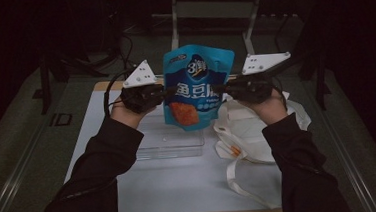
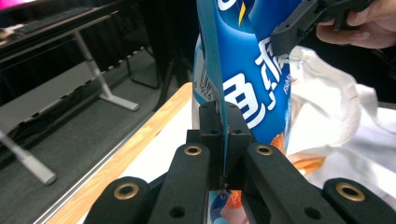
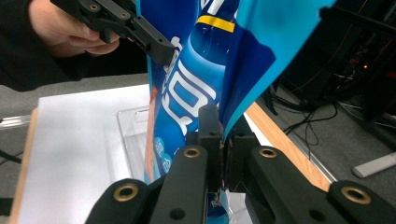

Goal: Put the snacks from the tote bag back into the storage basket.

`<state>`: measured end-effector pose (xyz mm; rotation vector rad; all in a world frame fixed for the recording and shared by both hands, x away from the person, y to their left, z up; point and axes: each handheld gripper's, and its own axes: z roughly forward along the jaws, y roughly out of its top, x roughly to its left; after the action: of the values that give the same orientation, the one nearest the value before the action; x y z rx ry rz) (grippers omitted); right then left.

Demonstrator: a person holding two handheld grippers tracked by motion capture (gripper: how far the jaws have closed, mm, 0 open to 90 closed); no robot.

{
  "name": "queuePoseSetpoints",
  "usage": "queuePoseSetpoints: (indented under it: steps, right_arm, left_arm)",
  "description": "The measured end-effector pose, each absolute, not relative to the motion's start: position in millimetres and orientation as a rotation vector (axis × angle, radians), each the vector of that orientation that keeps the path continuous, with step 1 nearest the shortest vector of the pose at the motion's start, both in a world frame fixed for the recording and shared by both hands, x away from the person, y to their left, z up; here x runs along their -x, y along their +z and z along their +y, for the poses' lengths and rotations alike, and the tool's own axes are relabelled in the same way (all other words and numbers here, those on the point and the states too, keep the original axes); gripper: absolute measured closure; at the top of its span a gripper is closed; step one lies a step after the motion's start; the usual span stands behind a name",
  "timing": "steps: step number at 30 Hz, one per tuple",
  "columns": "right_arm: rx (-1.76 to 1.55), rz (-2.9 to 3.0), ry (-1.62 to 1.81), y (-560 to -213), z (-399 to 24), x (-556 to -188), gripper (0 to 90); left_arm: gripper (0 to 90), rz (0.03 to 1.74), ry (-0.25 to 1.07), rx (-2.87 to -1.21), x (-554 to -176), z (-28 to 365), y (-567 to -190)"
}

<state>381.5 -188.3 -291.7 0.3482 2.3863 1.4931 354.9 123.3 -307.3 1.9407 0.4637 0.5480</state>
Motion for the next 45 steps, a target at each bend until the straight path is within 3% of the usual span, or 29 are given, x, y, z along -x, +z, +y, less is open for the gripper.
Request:
queuePoseSetpoints:
  steps: [24,45]
  right_arm:
    - [-0.353,2.505,1.496,-356.8,-118.6,-396.2,88.4]
    - [-0.387,2.578,1.51,-398.3,-102.9,-396.7,88.4]
  left_arm:
    - [89.8,0.639,0.506,-1.942,-353.8,183.6,-373.4]
    - [89.6,0.694,0.415,-1.932,-351.4,201.3,-415.4]
